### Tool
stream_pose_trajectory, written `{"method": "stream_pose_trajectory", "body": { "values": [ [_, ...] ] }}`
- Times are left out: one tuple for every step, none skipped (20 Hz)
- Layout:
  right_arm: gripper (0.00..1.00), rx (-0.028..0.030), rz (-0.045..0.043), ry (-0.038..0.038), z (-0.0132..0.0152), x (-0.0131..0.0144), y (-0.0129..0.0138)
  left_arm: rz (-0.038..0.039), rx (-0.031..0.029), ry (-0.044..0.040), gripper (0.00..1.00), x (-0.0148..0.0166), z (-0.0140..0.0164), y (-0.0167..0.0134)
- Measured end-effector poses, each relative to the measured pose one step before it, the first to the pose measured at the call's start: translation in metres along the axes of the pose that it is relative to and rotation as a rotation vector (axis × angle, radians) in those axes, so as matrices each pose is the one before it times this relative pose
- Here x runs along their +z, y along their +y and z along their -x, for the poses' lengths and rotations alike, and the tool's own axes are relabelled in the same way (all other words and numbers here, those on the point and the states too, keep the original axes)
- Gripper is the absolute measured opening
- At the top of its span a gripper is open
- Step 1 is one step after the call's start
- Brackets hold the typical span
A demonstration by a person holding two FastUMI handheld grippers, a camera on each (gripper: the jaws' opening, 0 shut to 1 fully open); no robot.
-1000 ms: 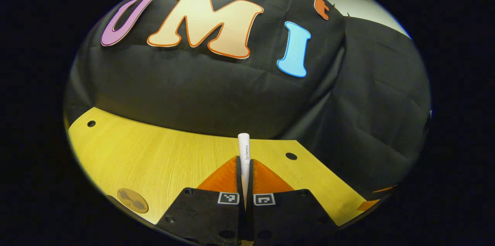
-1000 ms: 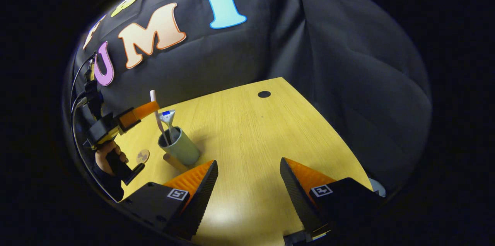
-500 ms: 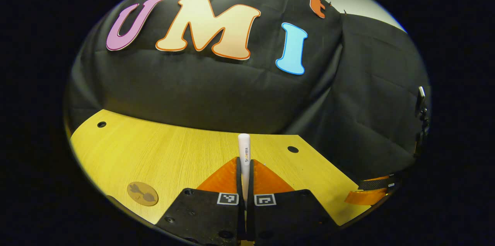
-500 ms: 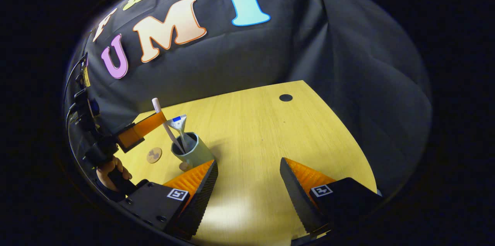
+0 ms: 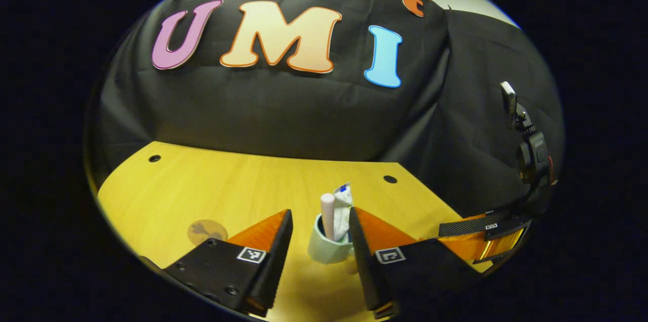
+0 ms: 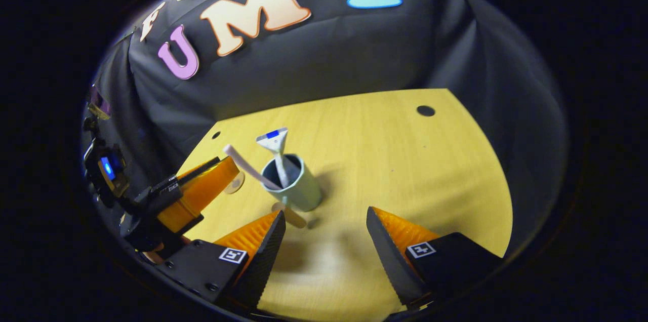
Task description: Put the toothbrush and toothpaste on the desktop into the cup, then pick up the cup and place it on the coaster on the desktop.
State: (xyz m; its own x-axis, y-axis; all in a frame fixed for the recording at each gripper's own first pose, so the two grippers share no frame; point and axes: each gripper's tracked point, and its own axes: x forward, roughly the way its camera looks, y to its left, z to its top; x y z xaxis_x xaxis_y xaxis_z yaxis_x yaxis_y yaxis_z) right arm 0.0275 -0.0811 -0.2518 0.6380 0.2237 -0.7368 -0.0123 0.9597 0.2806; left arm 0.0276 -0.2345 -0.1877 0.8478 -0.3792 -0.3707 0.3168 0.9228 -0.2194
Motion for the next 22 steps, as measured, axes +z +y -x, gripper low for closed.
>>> {"method": "stream_pose_trajectory", "body": {
  "values": [
    [0.94, 0.01593, 0.00573, 0.0397, -0.00328, -0.00215, 0.00782, -0.00563, 0.01732, -0.00793, 0.78, 0.00208, 0.00786, 0.00753],
    [0.99, 0.01745, 0.00812, 0.03052, -0.00553, 0.00062, 0.00888, -0.01275, 0.01551, -0.00504, 0.78, 0.00148, 0.0079, 0.00786],
    [0.99, 0.01198, 0.01104, 0.03238, -0.00699, 0.00073, 0.00713, -0.02008, 0.0186, -0.00727, 0.89, 0.00216, 0.00842, 0.01076],
    [0.98, 0.0094, 0.01037, 0.04079, -0.00641, -0.0002, 0.00706, -0.02087, 0.01774, -0.00582, 0.91, 0.00142, 0.00663, 0.01232],
    [0.99, -0.00068, 0.00776, 0.04431, -0.00676, -0.00172, 0.00655, -0.0188, 0.01892, -0.00031, 0.92, 0.00071, 0.0068, 0.01339],
    [0.98, 0.00389, 0.01069, 0.03524, -0.00764, 0.00039, 0.00528, -0.01233, 0.01893, 0.00066, 0.92, -0.0004, 0.00751, 0.01402],
    [0.99, -0.01411, 0.01693, 0.03837, -0.00782, 0.00098, 0.00107, 0.00023, 0.01121, -0.00462, 0.93, 0.00069, 0.00654, 0.0123],
    [0.99, -0.02678, 0.01971, 0.02697, -0.00934, 0.00184, -0.00103, 0.00321, 0.00903, -0.00537, 0.93, 0.00088, 0.00636, 0.01081],
    [0.99, -0.02035, 0.01644, 0.02781, -0.0096, 0.00104, 0.00073, -0.00184, 0.01518, 0.00656, 0.93, -0.00298, 0.00498, 0.01212],
    [0.99, -0.00398, 0.00907, 0.03074, -0.00888, 0.00034, 0.00319, -0.00053, 0.01151, 0.00733, 0.93, -0.0039, 0.00459, 0.01131],
    [0.98, -0.0069, 0.00341, 0.03336, -0.00729, -0.0011, 0.00241, 0.00254, 0.01302, 0.00349, 0.93, -0.00302, 0.00443, 0.01079],
    [0.99, -0.02413, 0.01637, 0.03484, -0.00793, -0.00074, -0.00144, 0.00709, 0.0101, 0.00935, 0.93, -0.00288, 0.00271, 0.00899],
    [0.99, -0.02334, 0.01836, 0.02738, -0.00784, 0.00022, -0.00194, 0.01217, 0.00852, 0.01429, 0.93, -0.00605, 0.00408, 0.01111],
    [0.99, -0.02218, 0.01822, 0.0228, -0.00846, 0.0007, -0.00113, 0.01213, 0.01074, 0.01175, 0.93, -0.0053, 0.00273, 0.01201],
    [0.99, -0.01053, 0.01117, 0.02039, -0.00728, 0.00065, 0.00081, 0.00672, 0.01041, 0.00588, 0.93, -0.00296, 0.00319, 0.00919],
    [0.99, -0.00672, 0.0029, 0.02191, -0.00953, -0.00074, 0.00271, 0.00416, 0.0162, 0.00189, 0.93, -0.00211, 0.00302, 0.01083],
    [0.99, -0.01148, -0.00276, 0.02543, -0.007, -0.00215, -0.00008, 0.00717, 0.02023, 0.00323, 0.93, -0.00295, 0.00262, 0.01224],
    [0.99, -0.00818, 0.002, 0.02256, -0.00642, -0.0012, -0.00072, 0.0098, 0.01675, 0.00389, 0.93, -0.00334, 0.00146, 0.01034],
    [0.98, -0.01315, 0.00556, 0.02022, -0.00493, -0.00295, -0.00103, 0.0103, 0.01403, 0.00484, 0.93, -0.00241, 0.0023, 0.00895],
    [0.94, -0.00161, 0.00922, 0.01528, -0.00465, -0.00159, 0.00162, 0.00954, 0.01593, 0.00407, 0.93, -0.00099, 0.00113, 0.00885],
    [0.98, 0.00088, 0.00487, 0.01182, -0.00176, -0.00186, 0.00251, 0.00247, 0.01313, 0.00336, 0.93, -0.00138, 0.00093, 0.00774],
    [0.95, -0.01749, 0.01605, -0.00737, 0.00053, 0.00299, -0.00294, -0.00019, 0.01338, 0.00395, 0.93, -0.00173, 0.00101, 0.00787]
  ]
}}
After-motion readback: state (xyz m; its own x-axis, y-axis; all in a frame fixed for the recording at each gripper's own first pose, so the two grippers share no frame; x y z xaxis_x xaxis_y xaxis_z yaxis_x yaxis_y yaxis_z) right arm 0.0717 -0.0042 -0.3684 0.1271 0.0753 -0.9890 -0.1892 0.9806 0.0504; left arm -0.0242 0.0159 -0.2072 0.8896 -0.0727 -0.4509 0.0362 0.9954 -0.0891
